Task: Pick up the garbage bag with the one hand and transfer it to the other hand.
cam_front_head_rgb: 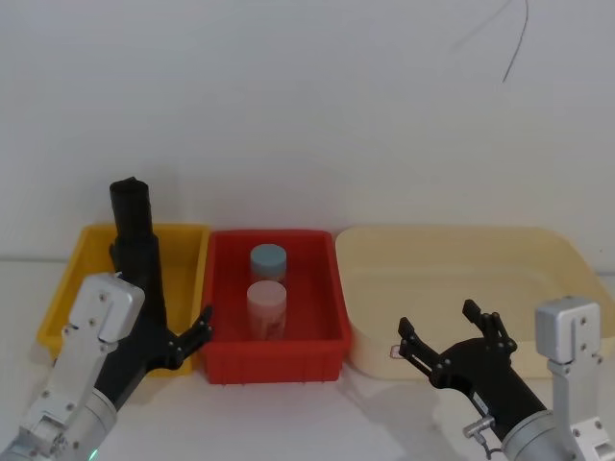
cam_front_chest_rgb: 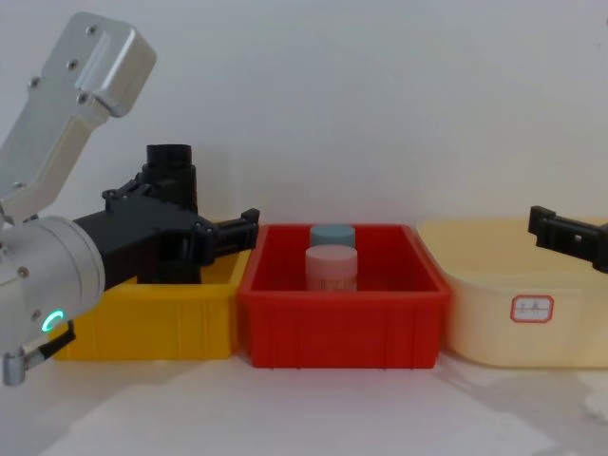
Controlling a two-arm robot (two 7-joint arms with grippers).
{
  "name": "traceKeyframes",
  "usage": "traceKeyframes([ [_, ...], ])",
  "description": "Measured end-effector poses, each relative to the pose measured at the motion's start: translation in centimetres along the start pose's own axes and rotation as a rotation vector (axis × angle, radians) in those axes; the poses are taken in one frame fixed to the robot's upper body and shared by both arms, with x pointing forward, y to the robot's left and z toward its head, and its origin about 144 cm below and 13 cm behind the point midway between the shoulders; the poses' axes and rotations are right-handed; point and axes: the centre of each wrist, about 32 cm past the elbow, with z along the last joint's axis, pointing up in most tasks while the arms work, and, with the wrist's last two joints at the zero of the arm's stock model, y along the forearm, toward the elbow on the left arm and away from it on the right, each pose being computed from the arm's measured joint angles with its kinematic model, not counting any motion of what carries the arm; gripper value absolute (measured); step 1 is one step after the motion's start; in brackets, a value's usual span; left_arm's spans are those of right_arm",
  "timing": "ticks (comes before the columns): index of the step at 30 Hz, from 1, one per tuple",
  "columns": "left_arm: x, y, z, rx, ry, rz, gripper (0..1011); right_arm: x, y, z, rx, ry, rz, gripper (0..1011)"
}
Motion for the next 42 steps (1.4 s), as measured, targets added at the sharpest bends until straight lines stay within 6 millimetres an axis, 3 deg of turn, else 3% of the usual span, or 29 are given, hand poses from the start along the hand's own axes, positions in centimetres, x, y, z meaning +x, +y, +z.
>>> traceKeyframes([
  [17, 0.6, 0.3, 0.0, -0.010, -0.004, -0.006, 1002, 0.0, 0.0, 0.0, 0.000, 0.000, 0.000, 1000],
  [34, 5.5, 2.1, -0.5, 0.016, -0.033, 0.005, 1002, 0.0, 0.0, 0.0, 0.000, 0.000, 0.000, 1000],
  [42, 7.4, 1.7, -0.4, 0.048, -0.041, -0.027, 1002, 0.0, 0.0, 0.0, 0.000, 0.000, 0.000, 1000],
])
